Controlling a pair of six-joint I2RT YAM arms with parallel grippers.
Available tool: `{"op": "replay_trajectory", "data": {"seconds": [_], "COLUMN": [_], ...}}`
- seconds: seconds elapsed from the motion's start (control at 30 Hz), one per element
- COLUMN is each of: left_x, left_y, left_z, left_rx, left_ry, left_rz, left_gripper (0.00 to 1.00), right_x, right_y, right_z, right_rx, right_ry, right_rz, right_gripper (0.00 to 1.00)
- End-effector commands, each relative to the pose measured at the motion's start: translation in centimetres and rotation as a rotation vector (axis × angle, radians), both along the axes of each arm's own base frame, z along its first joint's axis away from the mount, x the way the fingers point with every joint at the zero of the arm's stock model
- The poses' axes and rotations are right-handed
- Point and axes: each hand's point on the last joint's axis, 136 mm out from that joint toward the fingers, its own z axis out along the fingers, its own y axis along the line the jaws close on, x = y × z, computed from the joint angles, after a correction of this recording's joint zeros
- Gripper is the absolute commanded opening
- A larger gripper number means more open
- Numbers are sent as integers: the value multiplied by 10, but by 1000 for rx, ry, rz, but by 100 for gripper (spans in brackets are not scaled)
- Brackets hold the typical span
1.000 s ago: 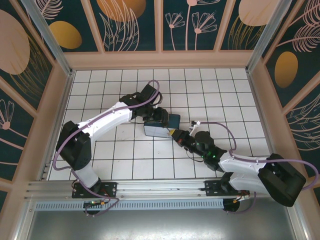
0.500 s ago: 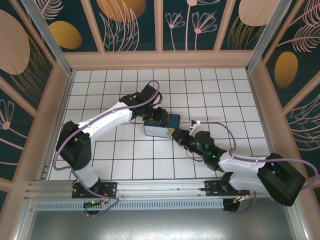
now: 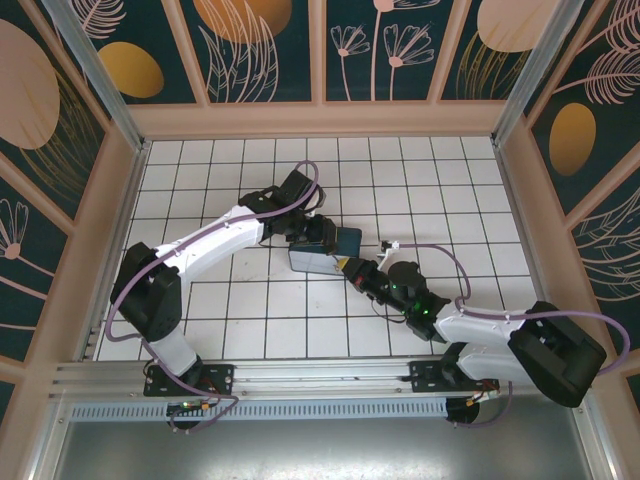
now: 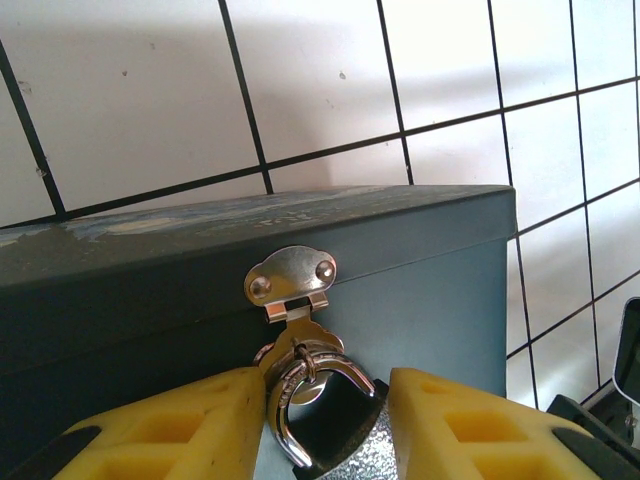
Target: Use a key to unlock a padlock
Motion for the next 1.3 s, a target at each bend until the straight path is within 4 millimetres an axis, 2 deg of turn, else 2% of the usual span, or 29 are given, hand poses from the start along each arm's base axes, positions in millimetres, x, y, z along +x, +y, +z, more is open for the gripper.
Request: {"op": "replay_trajectory", "data": {"seconds": [0.0,0.53,0.77,1.27], "left_x": [-10,-9,-13,-18], "left_y": [13,14,14,16], "left_z": [-25,-27,-28,-34], "left_rx": [69,65,57,58], "left_ry": [58,66,79,99], "left_rz": [4,7,10,6], "left_gripper": [40,40,40,40], "right_x": [8,0,2,7], "right_y": [0,-2,-1,1], "right_z": [26,26,20,24], "right_rx": [66,81,71,90], "right_ry": [-56,-41,-28,-39], "right_rz": [-26,-23,-28,-39], "right_gripper": [0,0,0,0]}}
